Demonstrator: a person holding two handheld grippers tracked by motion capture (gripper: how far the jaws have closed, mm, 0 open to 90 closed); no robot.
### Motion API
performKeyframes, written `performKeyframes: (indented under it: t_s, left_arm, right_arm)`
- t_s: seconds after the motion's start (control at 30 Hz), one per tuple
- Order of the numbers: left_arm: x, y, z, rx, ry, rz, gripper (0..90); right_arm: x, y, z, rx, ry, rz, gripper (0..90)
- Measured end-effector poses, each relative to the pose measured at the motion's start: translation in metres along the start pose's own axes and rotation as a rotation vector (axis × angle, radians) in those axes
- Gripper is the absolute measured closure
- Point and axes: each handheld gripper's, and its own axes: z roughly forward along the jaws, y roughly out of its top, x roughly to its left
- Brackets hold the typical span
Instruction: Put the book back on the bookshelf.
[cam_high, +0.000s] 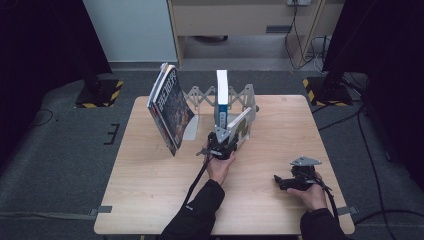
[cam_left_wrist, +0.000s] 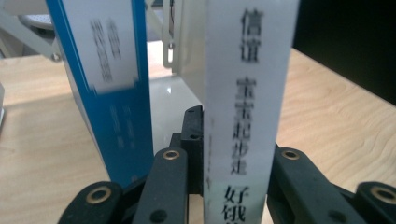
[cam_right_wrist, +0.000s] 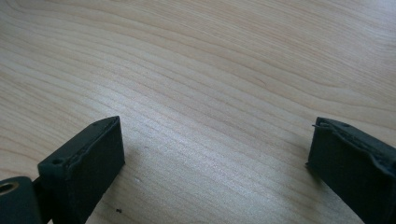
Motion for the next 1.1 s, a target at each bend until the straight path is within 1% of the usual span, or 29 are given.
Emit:
performKeyframes:
  t_s: [0.07, 0.13, 0.27, 0.37, 0.63, 0.7, 0.77, 0.83, 0.87, 0.97, 1.1]
  left_arm:
    - [-0.002, -0.005, 0.0, 0.014, 0.0, 0.006, 73.7]
    - [-0.003, -0.009, 0.0, 0.017, 0.001, 0.004, 73.7]
    - [-0.002, -0.014, -0.001, 0.029, 0.005, -0.015, 73.8]
    - [-0.002, -0.018, -0.002, 0.034, 0.01, -0.015, 73.8]
    - [-0.004, -0.026, 0.005, 0.048, 0.007, -0.013, 73.7]
    - [-0.003, -0.028, 0.007, 0.052, 0.008, -0.008, 73.7]
    - [-0.001, -0.029, 0.008, 0.049, 0.006, -0.012, 73.7]
    - [0.001, -0.031, 0.008, 0.049, -0.004, -0.016, 73.5]
    - [0.002, -0.032, 0.008, 0.05, -0.002, -0.01, 73.5]
    - [0.003, -0.034, 0.007, 0.051, -0.02, 0.005, 72.4]
    - [0.003, -0.031, -0.004, 0.018, -0.045, 0.005, 69.4]
  right_arm:
    - [0.0, 0.0, 0.0, -0.001, 0.0, -0.002, 3.6]
    - [0.0, 0.0, 0.0, 0.0, 0.0, 0.0, 3.6]
    - [0.0, 0.0, 0.0, 0.0, 0.001, -0.002, 3.6]
    - [0.0, 0.0, 0.0, 0.0, 0.001, 0.0, 3.6]
    - [0.0, 0.0, 0.0, 0.001, 0.002, -0.002, 3.6]
    - [0.0, 0.0, 0.0, -0.001, 0.001, -0.003, 3.6]
    - [0.0, 0.0, 0.0, -0.003, 0.0, -0.006, 3.6]
    - [0.0, 0.0, 0.0, -0.003, 0.0, -0.005, 3.6]
    - [0.0, 0.0, 0.0, -0.003, 0.0, -0.006, 3.6]
    - [0.0, 0.0, 0.0, -0.003, 0.0, -0.006, 3.6]
    - [0.0, 0.0, 0.0, -0.003, 0.0, -0.006, 3.6]
